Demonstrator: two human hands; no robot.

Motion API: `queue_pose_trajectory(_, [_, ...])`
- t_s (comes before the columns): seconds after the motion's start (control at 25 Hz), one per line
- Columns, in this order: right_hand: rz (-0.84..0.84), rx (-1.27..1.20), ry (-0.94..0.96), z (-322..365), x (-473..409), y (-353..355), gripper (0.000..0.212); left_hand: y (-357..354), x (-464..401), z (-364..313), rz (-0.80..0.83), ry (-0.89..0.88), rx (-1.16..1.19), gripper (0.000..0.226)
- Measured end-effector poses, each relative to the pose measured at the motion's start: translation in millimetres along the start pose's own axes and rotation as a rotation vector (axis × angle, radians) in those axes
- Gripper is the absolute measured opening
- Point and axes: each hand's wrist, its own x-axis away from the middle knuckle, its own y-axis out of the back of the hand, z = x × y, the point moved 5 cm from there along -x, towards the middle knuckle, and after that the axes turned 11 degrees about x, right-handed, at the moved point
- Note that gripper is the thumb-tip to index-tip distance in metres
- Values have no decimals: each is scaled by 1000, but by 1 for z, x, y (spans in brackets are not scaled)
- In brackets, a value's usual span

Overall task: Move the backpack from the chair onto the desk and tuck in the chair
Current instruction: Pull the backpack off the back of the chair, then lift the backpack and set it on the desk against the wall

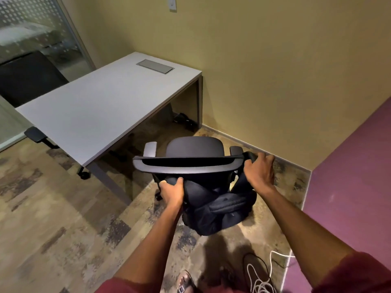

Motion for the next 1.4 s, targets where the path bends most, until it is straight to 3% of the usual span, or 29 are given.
queue_pose_trajectory(0.28, [-63,32,-23,-25,-25,47,45,-49,25,9,236,-80,-76,42])
queue_pose_trajectory(0.44, [-117,72,-42,-43,-39,79,45,-89,53,18,525,-90,-196,37])
queue_pose_trajectory(0.52, [-146,100,-53,-54,-47,97,43,-108,78,15,674,-177,-296,29])
queue_pose_trajectory(0.8, [-251,118,-113,-86,-76,159,43,-184,156,-31,1039,-621,-483,72])
queue_pose_trajectory(1.08, [-327,31,-160,-103,-102,207,41,-253,189,-68,1123,-919,-759,87])
queue_pose_trajectory(1.24, [-338,-1,-158,-110,-122,227,40,-285,206,-86,1044,-1093,-751,32])
queue_pose_trajectory(1.4, [-304,15,-103,-121,-149,242,46,-316,213,-117,989,-1101,-610,20])
